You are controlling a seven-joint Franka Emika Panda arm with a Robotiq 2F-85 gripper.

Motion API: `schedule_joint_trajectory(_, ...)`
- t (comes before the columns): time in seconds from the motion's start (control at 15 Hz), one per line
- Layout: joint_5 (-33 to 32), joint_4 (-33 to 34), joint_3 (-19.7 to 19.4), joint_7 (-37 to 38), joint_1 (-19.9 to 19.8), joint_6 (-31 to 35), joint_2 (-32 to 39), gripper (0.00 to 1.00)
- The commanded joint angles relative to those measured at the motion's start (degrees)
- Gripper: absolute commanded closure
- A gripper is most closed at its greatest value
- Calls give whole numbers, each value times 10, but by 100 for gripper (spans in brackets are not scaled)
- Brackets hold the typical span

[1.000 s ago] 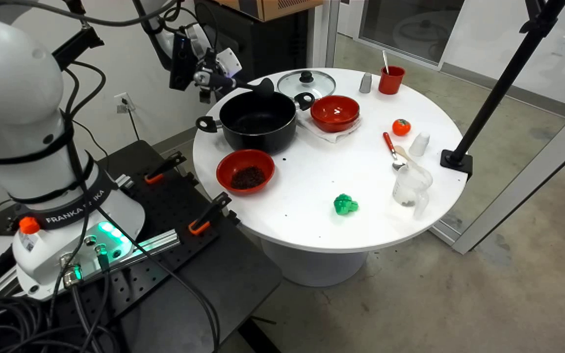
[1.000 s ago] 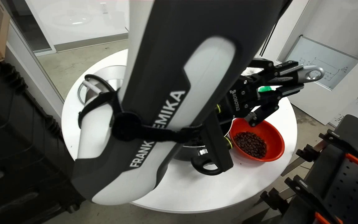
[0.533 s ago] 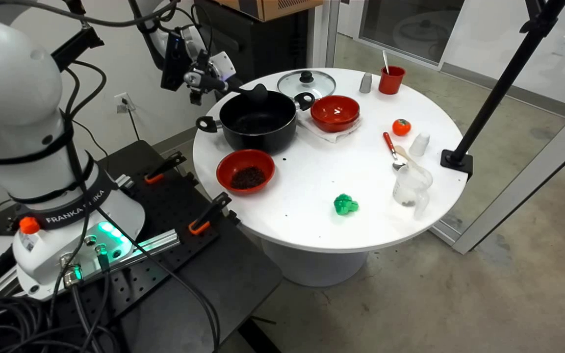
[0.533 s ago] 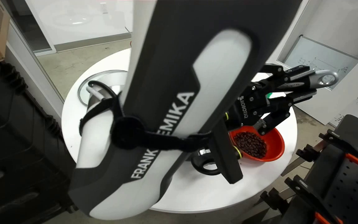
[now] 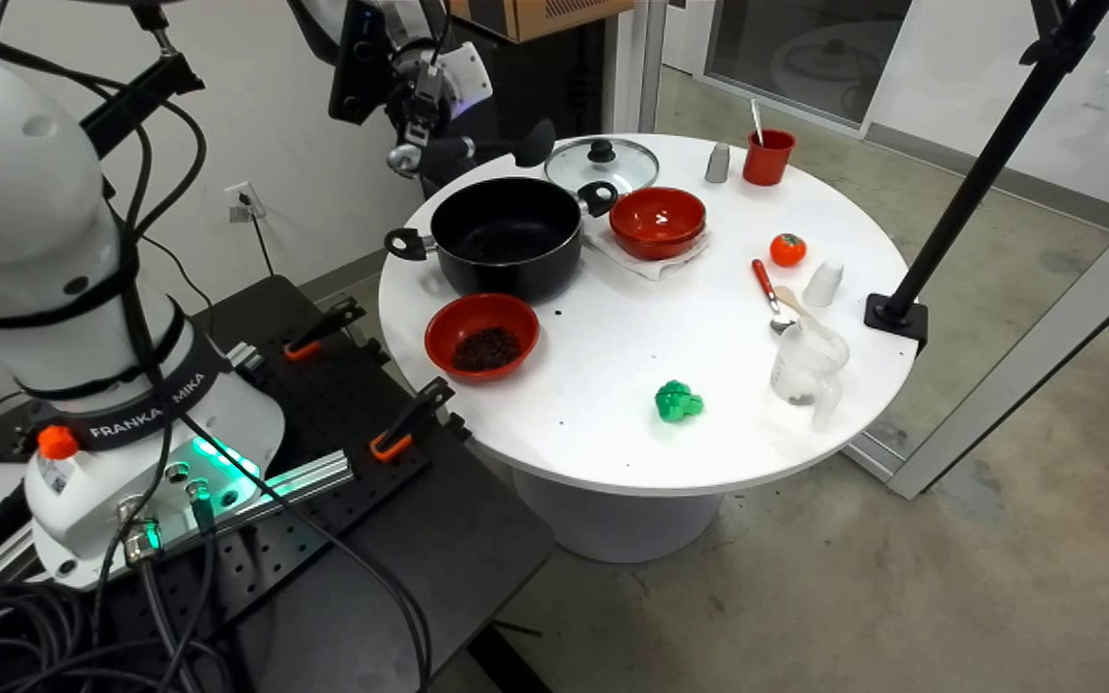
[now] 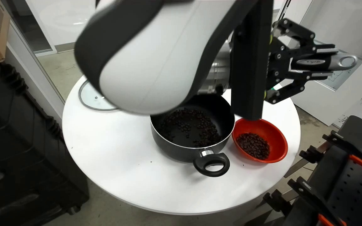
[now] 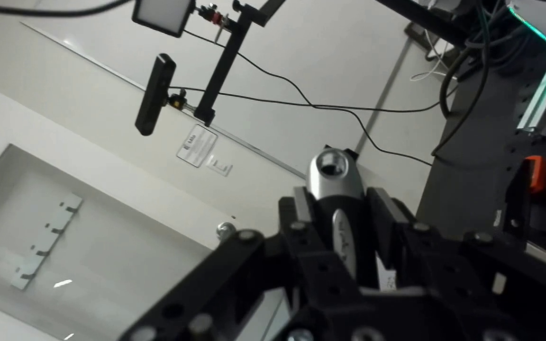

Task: Mix the things in the pot with the spoon and then put the spoon back on the table

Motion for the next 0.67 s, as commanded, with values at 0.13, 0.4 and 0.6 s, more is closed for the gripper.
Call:
schedule_joint_trajectory(0.13,-15,-110,-26,-114,-83,133,-176,92)
schedule_joint_trajectory(0.4,-38,-127,-74,-201,-143,274,-209,92)
schedule_joint_trajectory(0.6,-39,-126,-114,-280,-189,399,-194,92)
